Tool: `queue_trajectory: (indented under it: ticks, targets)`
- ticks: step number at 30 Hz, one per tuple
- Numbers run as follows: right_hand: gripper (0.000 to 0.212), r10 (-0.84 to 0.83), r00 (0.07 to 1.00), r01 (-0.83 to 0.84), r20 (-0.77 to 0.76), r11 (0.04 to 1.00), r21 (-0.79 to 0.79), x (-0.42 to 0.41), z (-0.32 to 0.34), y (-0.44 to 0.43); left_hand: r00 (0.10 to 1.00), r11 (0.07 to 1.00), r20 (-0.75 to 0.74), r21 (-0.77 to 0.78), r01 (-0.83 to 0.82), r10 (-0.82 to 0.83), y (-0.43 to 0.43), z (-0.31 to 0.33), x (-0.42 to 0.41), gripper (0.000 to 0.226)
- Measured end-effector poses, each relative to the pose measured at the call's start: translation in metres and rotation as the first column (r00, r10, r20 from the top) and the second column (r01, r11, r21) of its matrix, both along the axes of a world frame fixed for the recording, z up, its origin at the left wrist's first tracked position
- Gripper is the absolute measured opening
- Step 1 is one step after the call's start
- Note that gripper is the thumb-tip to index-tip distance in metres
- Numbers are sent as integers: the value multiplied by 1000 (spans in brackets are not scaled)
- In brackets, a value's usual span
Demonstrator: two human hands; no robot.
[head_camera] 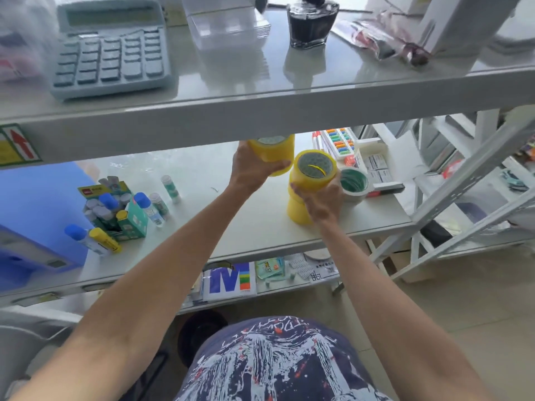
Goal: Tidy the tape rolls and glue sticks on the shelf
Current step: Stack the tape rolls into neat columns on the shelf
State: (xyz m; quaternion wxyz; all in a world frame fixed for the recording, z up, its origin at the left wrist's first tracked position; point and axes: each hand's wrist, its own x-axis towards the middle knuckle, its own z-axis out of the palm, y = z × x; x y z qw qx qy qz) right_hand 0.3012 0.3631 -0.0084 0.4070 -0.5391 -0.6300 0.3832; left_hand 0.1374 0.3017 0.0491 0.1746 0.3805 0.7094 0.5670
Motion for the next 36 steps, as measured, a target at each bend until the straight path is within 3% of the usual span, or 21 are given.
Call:
queue_trajectory:
  ticks: [6,12,18,27,36]
  targets:
    - [102,69,997,-69,26,997,-16,12,-3,4,998,997,37,42,-57,56,1,14,33,96]
    - [106,138,990,-138,14,990,-6,16,-6,8,999,1000,32,12,26,-26,14,23,64,100]
    - [99,259,965,-256,39,964,-68,24,3,17,999,994,28,-105,-16,19,26,11,88,97]
    - [91,331,941,-325,66,942,-88,33,5,25,995,999,100,-40,20,-16,27,1,99,114]
    - [78,347,934,-337,81,934,-117,38,8,31,995,996,53,-45,-82,84,40,1,110,107]
